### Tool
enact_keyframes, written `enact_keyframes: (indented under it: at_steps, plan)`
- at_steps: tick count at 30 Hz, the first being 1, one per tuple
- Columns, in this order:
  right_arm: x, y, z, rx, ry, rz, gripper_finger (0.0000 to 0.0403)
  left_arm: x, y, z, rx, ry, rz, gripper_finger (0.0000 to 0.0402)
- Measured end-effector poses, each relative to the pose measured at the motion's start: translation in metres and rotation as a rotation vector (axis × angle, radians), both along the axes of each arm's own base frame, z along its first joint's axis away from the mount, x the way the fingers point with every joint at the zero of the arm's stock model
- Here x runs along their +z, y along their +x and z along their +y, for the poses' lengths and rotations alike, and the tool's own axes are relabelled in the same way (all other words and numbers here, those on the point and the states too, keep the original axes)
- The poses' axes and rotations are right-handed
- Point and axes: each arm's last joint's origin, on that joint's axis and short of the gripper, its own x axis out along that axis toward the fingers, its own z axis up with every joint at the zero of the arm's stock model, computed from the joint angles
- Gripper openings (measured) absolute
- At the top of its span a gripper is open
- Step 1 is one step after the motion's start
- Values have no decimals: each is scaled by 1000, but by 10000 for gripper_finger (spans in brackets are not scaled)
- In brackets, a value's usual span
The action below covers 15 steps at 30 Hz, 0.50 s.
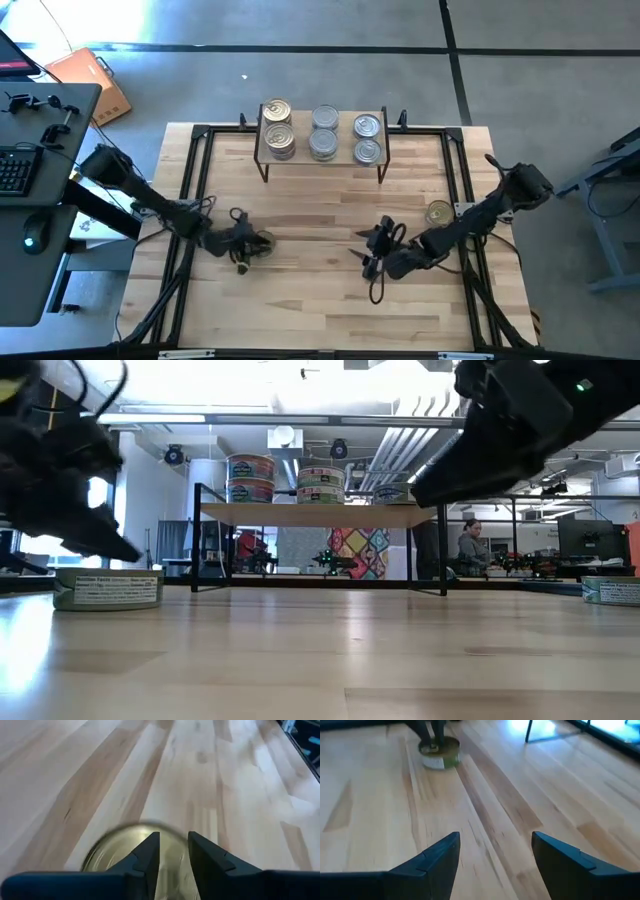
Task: Stack canned seafood by type on shelf
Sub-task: Stack the left green tuna can on top of the green tuna can on the shelf
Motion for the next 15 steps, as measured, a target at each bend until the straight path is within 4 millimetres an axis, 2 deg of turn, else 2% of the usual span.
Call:
enact_keyframes:
  at_steps: [7, 15]
  plan:
    - [2, 11, -4, 19, -9, -51, 239, 5, 51, -5, -96, 129, 65, 74]
    - [-11, 21, -3, 25, -15, -73, 239, -2, 121, -17, -290, 219, 122, 71]
